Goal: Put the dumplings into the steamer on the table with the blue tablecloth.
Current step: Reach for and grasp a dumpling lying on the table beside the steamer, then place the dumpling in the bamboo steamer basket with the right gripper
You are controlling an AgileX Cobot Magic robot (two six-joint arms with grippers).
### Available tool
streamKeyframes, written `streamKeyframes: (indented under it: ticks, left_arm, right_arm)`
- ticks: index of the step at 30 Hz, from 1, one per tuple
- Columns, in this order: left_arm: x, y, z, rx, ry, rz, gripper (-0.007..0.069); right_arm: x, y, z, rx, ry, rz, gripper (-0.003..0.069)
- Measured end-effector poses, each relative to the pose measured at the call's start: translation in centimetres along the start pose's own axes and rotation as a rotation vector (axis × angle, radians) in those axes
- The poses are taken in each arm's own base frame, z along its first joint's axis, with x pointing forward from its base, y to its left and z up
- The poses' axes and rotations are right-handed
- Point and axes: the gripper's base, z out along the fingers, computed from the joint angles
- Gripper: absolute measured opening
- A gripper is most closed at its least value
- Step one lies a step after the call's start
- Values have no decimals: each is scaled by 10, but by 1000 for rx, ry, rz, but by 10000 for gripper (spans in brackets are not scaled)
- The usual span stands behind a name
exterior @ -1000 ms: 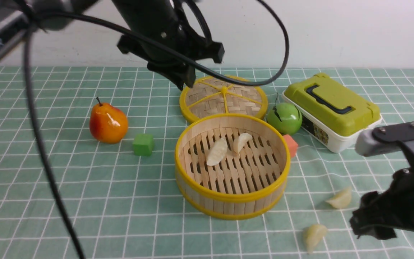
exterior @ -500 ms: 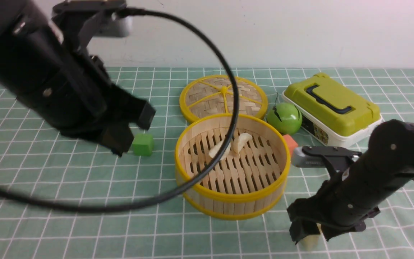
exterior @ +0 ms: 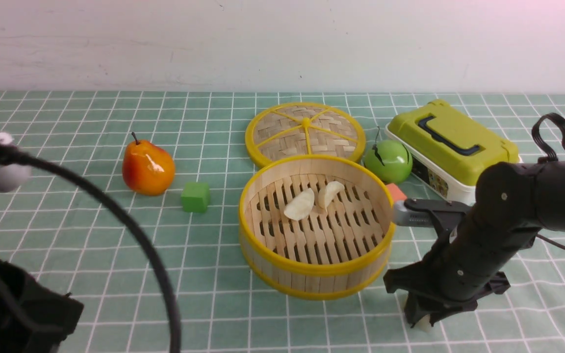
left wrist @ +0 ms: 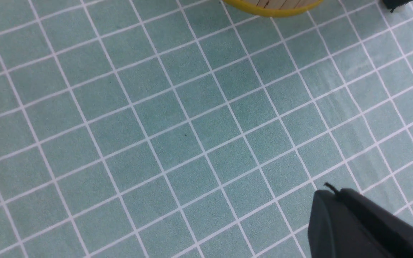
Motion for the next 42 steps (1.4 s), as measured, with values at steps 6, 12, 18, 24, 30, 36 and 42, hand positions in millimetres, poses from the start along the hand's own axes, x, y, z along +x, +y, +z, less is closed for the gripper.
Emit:
streamKeyframes:
  ticks: [6, 12, 18, 24, 30, 36, 42]
  left_arm:
    - [21, 1, -22, 15, -93, 13, -14]
    - [31, 2, -32, 25, -140, 17, -14]
    - [31, 1, -32, 30, -150, 15, -14]
    - [31, 1, -32, 40, -149, 11, -14]
    - [31, -1, -32, 61, -146, 0, -14]
    - [31, -2, -32, 72, -145, -5, -14]
    - [31, -2, -32, 74, -145, -6, -13]
  right_arm:
    - [2, 3, -20, -2, -26, -50, 219]
    - [-9, 48, -93, -77, -152, -267, 219]
    - [-29, 107, -96, -126, -195, -421, 219]
    - [-62, 135, -25, -64, -127, -465, 219]
    - [-76, 132, 10, 5, -107, -445, 222]
    - [-78, 133, 6, 19, -85, -441, 430]
    - [-68, 135, -49, 22, -68, -540, 568]
